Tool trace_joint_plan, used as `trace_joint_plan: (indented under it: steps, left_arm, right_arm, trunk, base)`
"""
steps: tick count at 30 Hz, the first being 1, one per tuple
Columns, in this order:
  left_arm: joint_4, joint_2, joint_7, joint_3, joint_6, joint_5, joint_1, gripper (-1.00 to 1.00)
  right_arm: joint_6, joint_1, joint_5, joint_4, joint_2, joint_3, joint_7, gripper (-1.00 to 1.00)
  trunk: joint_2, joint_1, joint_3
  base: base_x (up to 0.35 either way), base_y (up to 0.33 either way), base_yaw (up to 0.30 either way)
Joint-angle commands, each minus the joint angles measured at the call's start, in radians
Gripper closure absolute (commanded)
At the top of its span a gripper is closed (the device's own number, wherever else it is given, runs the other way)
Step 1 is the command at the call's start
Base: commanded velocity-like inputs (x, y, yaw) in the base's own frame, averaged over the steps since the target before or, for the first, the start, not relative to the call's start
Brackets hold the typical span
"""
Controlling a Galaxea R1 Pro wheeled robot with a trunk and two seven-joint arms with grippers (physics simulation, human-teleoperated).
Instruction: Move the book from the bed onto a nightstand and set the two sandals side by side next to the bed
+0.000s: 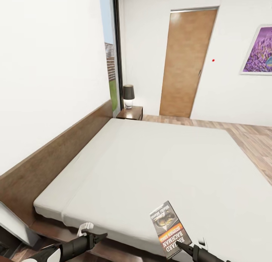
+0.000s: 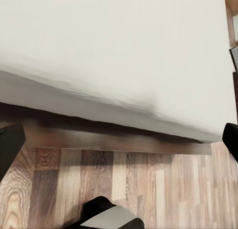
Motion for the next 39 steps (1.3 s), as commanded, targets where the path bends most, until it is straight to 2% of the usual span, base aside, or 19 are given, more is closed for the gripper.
trace_joint_plan:
  steps: [1, 39]
  left_arm:
    - [0.000, 0.000, -0.002, -0.009, 0.006, 0.010, -0.001, -1.00]
    - [0.000, -0.001, -0.002, -0.009, 0.006, 0.010, -0.001, -1.00]
  right_arm:
    - [0.010, -0.001, -0.010, 0.000, -0.001, 0.007, 0.002, 1.00]
    - [0.010, 0.000, -0.010, 0.000, -0.001, 0.005, 0.002, 1.00]
  trunk:
    - [-0.001, 0.000, 0.001]
    - [-0.001, 0.000, 0.062]
  base:
    - [0.000, 0.000, 0.000]
    - [0.000, 0.000, 0.000]
